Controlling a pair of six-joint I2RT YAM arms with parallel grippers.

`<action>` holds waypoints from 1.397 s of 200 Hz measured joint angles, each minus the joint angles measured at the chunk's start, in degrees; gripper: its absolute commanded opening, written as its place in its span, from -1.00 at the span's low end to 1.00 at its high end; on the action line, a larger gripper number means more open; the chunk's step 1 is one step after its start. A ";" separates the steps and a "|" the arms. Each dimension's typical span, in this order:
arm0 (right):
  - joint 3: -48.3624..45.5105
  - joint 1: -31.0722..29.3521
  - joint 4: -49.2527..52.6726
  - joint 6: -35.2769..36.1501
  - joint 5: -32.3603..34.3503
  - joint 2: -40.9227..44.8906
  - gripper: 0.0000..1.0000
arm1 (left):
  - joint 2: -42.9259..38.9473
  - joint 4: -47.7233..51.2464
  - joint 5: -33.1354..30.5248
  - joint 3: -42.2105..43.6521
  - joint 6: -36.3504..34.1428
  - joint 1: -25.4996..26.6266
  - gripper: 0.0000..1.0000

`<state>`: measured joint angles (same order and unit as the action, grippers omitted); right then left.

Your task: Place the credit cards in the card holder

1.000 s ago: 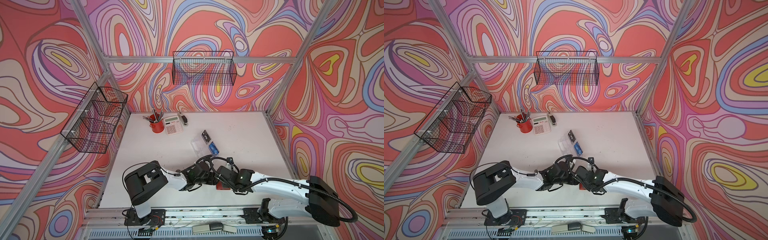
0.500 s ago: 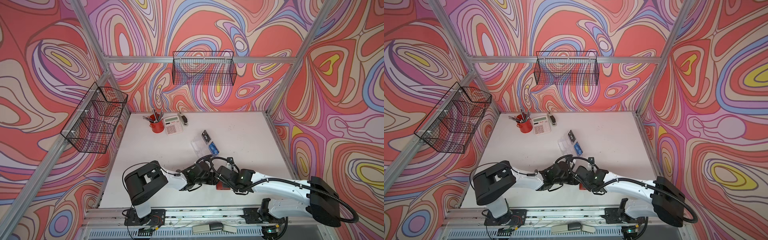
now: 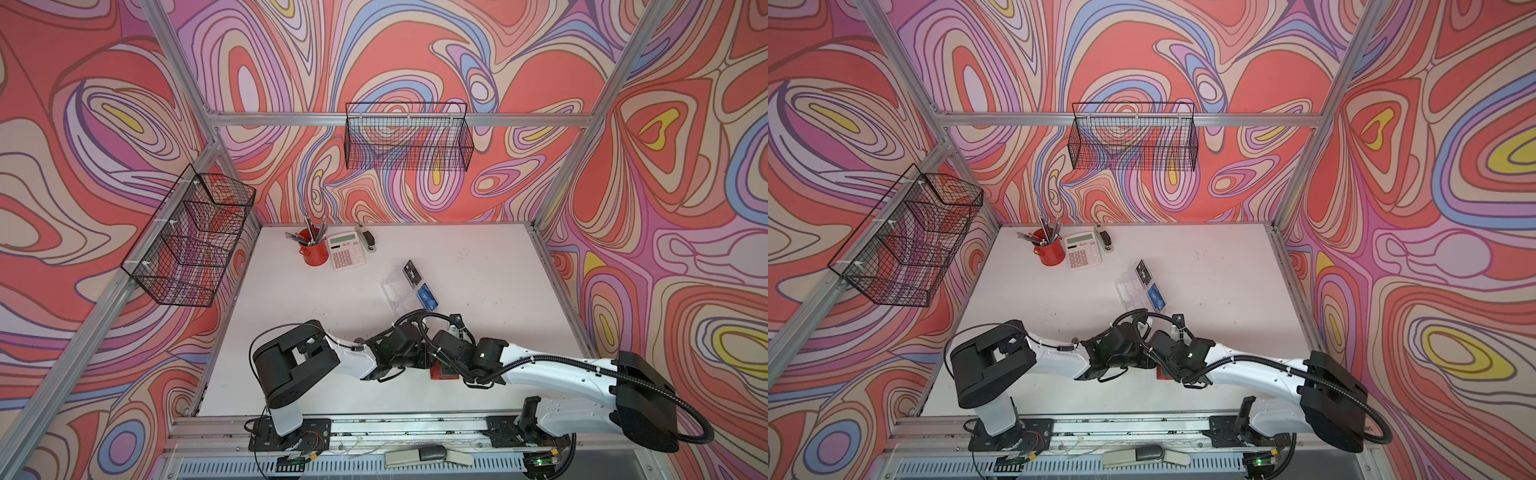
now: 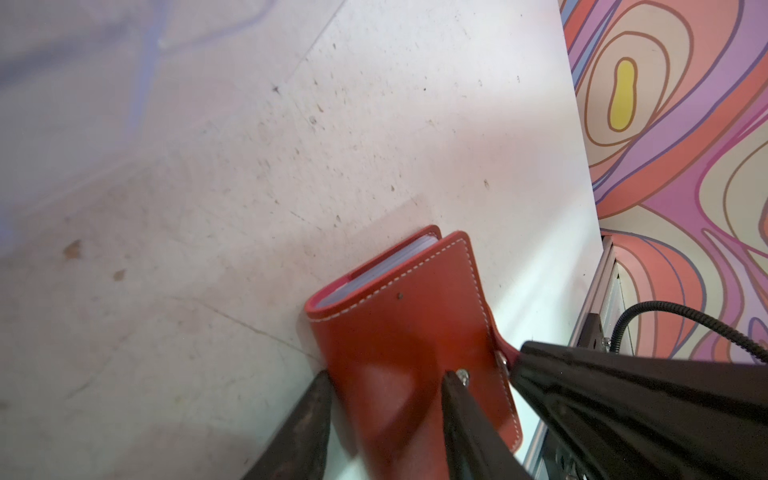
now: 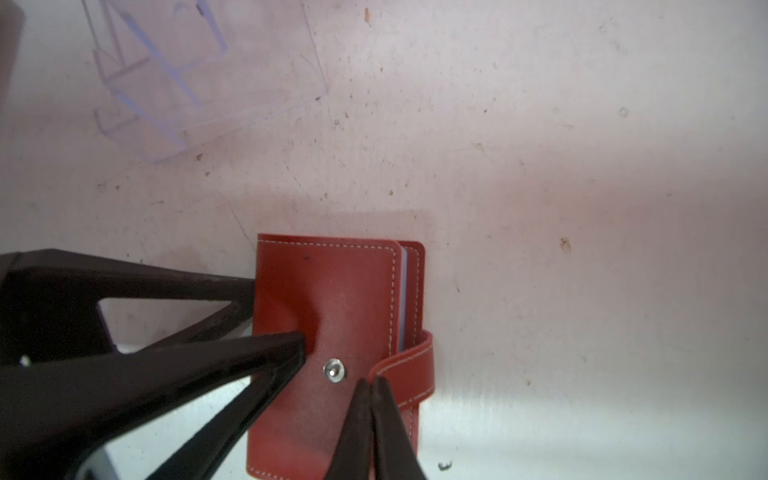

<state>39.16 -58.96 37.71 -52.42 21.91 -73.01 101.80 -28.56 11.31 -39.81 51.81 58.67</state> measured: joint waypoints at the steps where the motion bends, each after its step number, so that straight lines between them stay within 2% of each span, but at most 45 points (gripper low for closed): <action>1: 0.00 0.00 -0.02 0.00 -0.02 0.00 -1.00 | 0.02 0.04 -0.02 -0.02 0.07 0.00 -0.09; 54: -1.33 0.00 -2.75 0.13 -0.50 -0.04 -1.00 | 0.28 0.02 -1.33 0.11 1.86 0.00 -0.30; 135: -4.55 0.35 -7.85 0.37 -2.14 1.38 -1.00 | 0.42 -7.34 -0.83 4.37 4.24 -0.11 -0.30; 279: -5.75 0.83 -11.17 0.96 -3.56 1.97 -1.00 | -0.57 -6.60 -0.63 5.29 5.44 -0.13 -0.33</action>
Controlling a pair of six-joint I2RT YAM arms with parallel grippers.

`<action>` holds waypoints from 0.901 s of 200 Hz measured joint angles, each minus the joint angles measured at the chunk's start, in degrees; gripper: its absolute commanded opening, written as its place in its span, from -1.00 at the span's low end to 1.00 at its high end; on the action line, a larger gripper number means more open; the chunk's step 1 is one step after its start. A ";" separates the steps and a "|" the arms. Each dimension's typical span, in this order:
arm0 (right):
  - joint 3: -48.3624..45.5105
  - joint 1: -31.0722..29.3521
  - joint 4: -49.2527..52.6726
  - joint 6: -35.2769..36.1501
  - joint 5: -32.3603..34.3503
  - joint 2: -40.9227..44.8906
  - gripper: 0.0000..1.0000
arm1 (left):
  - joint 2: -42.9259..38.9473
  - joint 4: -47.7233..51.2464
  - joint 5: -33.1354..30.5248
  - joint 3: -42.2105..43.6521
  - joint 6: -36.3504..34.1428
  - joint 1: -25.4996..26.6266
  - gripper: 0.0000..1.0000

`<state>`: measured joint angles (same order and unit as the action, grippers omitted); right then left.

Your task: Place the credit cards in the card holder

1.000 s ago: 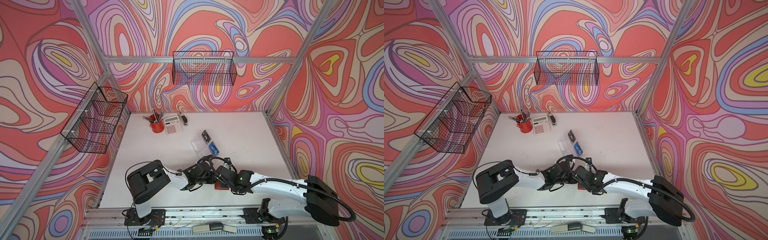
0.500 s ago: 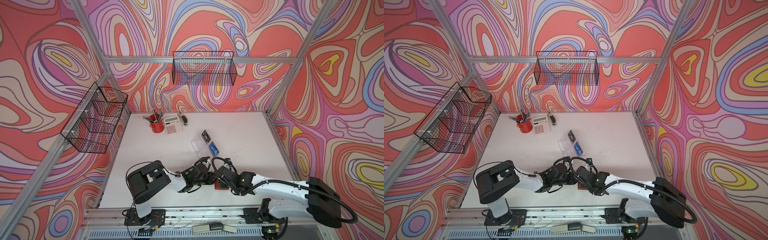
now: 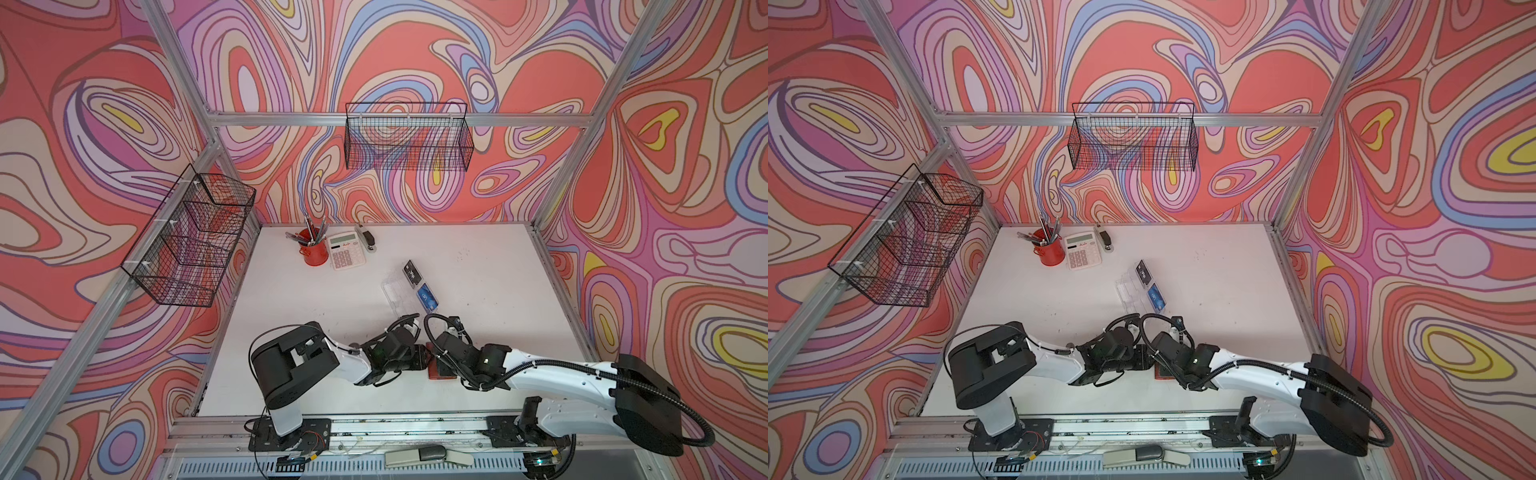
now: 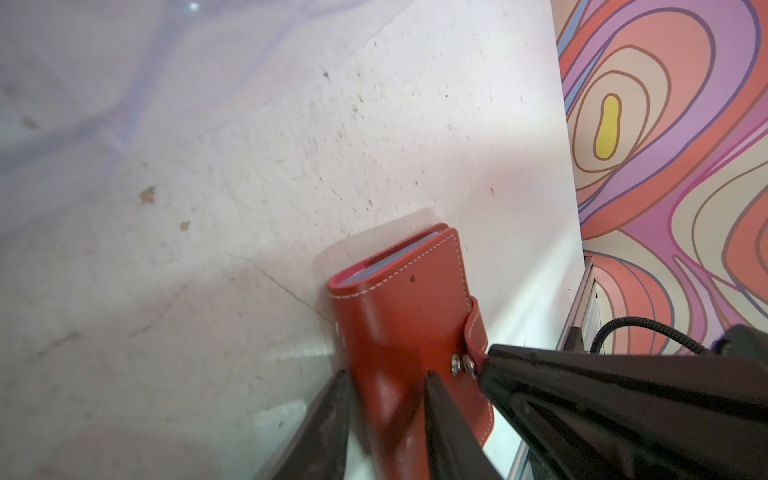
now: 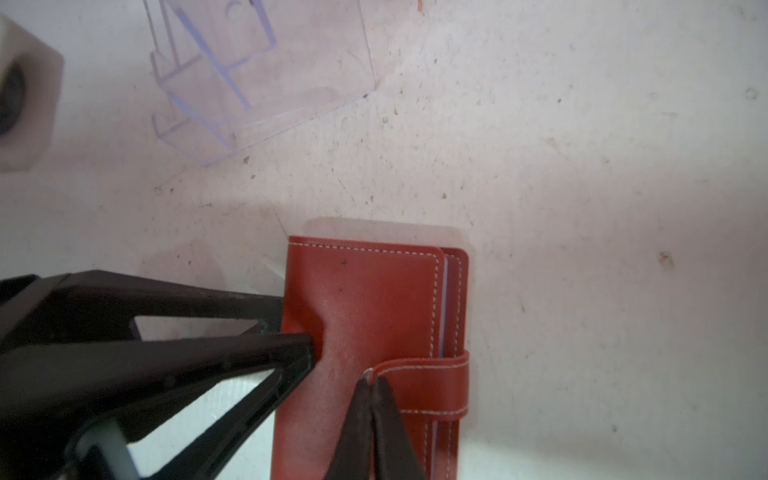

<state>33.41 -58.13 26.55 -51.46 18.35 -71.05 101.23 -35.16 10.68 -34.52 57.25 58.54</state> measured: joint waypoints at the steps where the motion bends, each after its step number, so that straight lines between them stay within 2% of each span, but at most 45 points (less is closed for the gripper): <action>1: 0.00 0.00 -0.02 0.02 -0.02 0.00 -1.00 | 0.00 0.00 0.00 0.00 -0.02 0.00 -0.33; 180: -0.24 0.04 -2.12 0.92 -0.76 -2.01 -1.00 | 0.11 0.37 0.00 -0.24 -0.02 -0.02 -0.37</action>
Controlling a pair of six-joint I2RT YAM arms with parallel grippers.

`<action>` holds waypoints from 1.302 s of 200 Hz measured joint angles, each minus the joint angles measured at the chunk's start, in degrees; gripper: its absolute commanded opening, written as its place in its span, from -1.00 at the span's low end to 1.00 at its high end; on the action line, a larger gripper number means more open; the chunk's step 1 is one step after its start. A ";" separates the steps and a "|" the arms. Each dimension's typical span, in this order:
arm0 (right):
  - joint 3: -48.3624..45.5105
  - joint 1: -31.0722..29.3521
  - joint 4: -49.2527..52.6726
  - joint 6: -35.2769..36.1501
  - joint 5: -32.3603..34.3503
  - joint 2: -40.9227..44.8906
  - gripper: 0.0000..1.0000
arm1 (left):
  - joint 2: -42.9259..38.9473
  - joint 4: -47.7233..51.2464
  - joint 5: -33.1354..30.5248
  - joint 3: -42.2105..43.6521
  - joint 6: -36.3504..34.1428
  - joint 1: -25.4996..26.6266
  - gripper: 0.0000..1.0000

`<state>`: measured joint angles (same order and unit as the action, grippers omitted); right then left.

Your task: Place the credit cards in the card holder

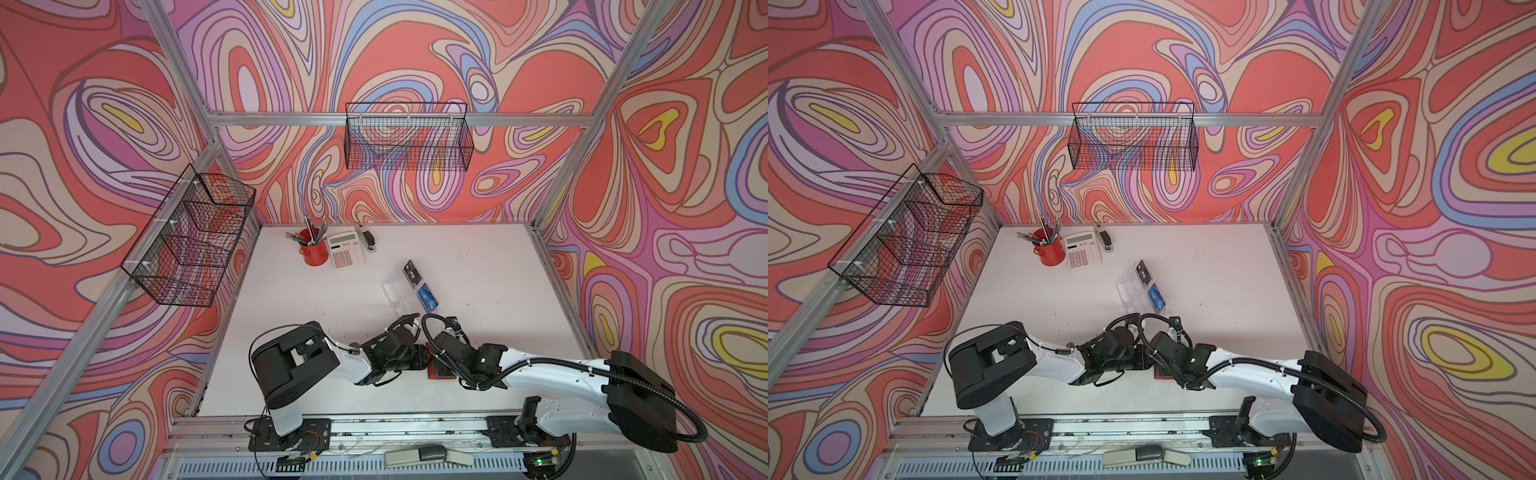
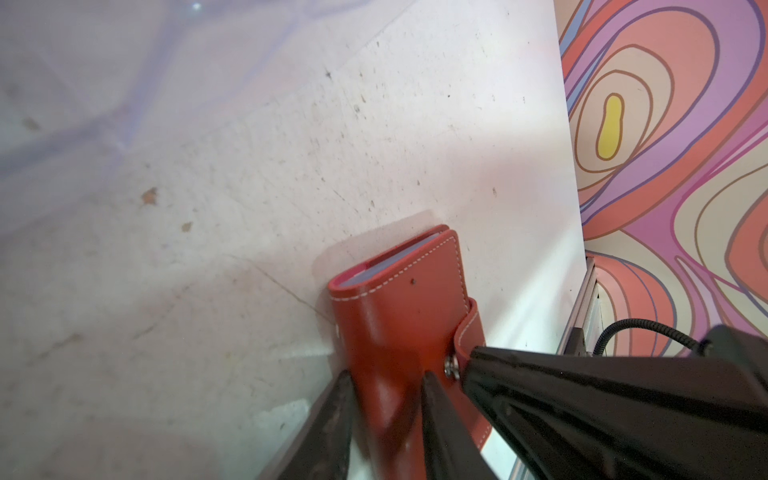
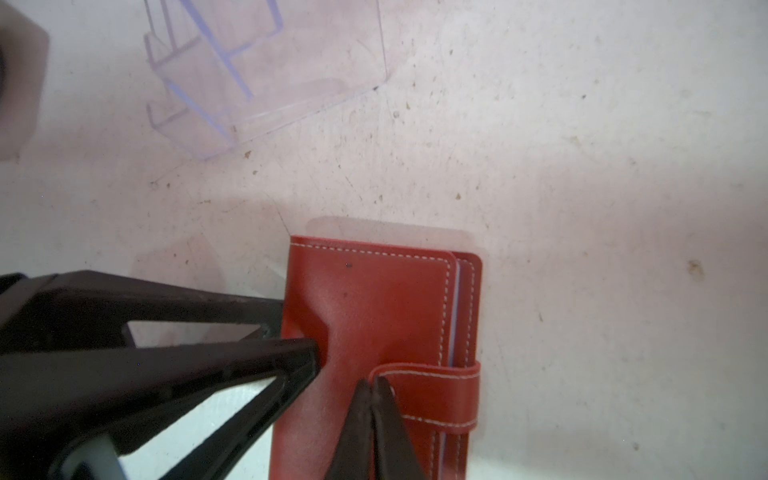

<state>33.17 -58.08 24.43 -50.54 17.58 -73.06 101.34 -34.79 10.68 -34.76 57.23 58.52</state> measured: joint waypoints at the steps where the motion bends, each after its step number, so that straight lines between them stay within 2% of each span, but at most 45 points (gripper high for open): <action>1: -0.04 0.00 -0.04 -0.02 0.00 0.00 -1.00 | 0.00 0.00 -0.02 0.00 0.00 0.00 -0.37; 62: -1.36 0.00 -2.64 -0.61 0.61 0.00 -1.00 | 0.00 0.07 -0.02 -0.02 0.00 0.00 -0.37; 154: -7.69 0.04 -12.13 -4.70 1.05 3.02 -1.00 | 0.00 0.07 -0.02 -0.02 0.00 0.00 -0.37; 188: -15.26 0.20 -23.63 -9.01 0.81 5.53 -1.00 | 0.00 0.07 -0.07 -0.02 0.00 0.00 -0.38; 224: -21.75 0.15 -38.73 -13.68 0.44 3.76 -1.00 | 0.00 0.07 -0.13 -0.02 0.00 0.00 -0.38; 260: -21.59 0.09 -42.60 -15.12 1.20 1.25 -1.00 | 0.00 0.07 -0.63 -0.02 0.02 -0.17 -0.37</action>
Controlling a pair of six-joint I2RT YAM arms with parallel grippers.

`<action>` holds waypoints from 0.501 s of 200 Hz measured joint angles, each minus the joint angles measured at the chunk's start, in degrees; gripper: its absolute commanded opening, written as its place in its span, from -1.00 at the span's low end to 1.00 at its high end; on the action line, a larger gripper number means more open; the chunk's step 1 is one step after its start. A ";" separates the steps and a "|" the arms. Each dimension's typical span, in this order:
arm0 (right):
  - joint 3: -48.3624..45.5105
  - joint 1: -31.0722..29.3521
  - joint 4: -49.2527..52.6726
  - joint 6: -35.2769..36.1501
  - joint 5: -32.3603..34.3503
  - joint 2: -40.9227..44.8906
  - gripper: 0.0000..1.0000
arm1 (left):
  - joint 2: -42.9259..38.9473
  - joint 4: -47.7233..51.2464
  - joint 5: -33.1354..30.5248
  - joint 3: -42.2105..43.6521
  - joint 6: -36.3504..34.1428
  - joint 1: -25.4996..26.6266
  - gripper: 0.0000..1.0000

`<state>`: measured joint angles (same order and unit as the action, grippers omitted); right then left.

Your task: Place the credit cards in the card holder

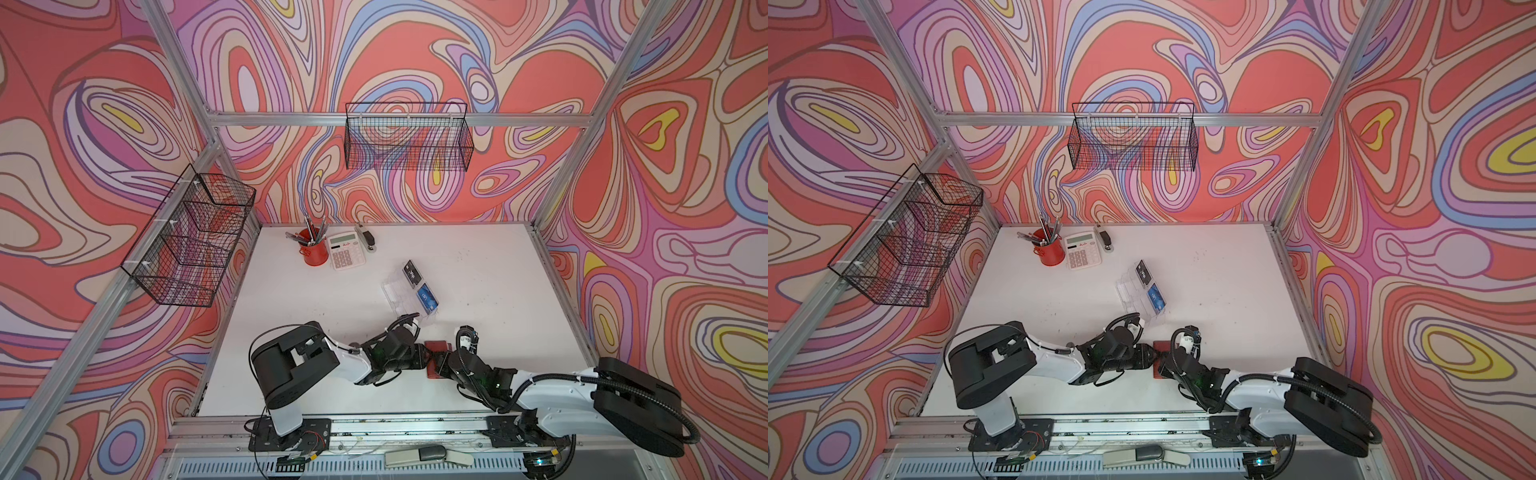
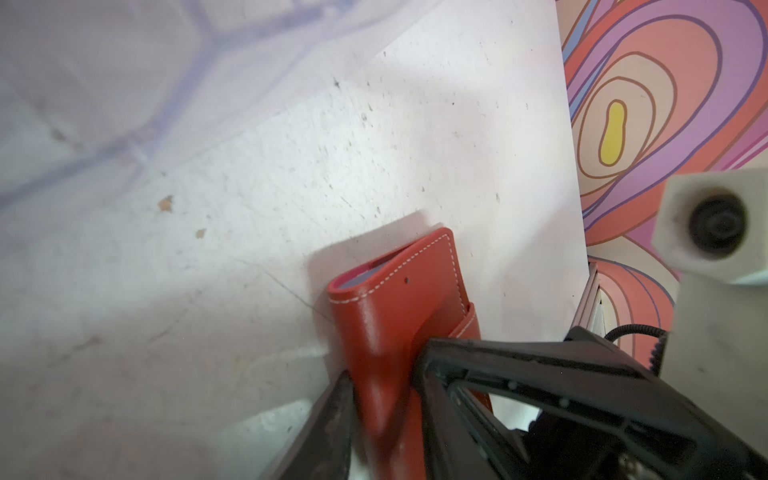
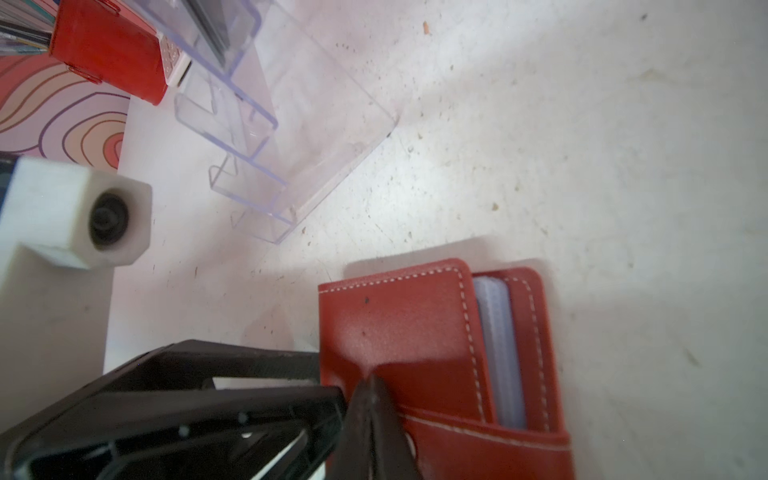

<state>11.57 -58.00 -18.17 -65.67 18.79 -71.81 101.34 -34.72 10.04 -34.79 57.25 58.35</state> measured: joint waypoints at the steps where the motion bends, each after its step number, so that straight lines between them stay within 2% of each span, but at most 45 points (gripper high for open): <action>1: 0.07 -0.02 0.04 0.00 0.02 0.00 -1.00 | 0.00 0.00 0.00 0.00 0.00 0.00 -0.38; 8: 0.72 -0.09 1.31 0.09 0.09 0.15 -1.00 | -0.02 0.04 -0.07 0.00 0.00 0.00 -0.38; 15: 1.90 -0.11 3.72 0.39 0.17 0.42 -0.83 | -0.11 0.17 -0.15 0.00 -0.02 0.00 -0.37; 31: 6.21 -0.11 12.50 1.36 0.46 2.05 -0.33 | -1.05 1.38 -0.68 0.02 -0.15 -0.20 -0.30; 50: 12.11 -0.11 25.24 4.33 0.96 4.70 0.27 | -3.28 5.03 -0.92 0.00 -0.92 -0.94 0.02; 51: 12.79 -0.11 26.49 4.59 1.36 4.96 0.33 | -3.48 5.31 -0.94 -0.02 -1.05 -0.98 0.04; 55: 14.36 -0.11 29.16 5.14 1.66 5.44 0.80 | -4.17 6.51 -1.01 -0.02 -1.31 -1.07 0.10; 58: 15.93 -0.09 31.45 5.66 2.21 5.95 0.94 | -5.09 7.98 -1.36 -0.07 -1.66 -1.25 0.12; 77: 27.32 0.63 41.68 9.60 6.34 7.56 0.96 | -11.23 17.86 -4.72 -0.46 -3.63 -2.91 0.37; 100: 40.37 4.50 47.74 13.62 14.71 7.61 0.96 | -19.21 31.26 -11.96 -5.35 -8.02 -7.06 0.39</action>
<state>51.94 -53.49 29.56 -52.05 33.50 -64.20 82.13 -3.46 -1.91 -40.14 49.23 51.29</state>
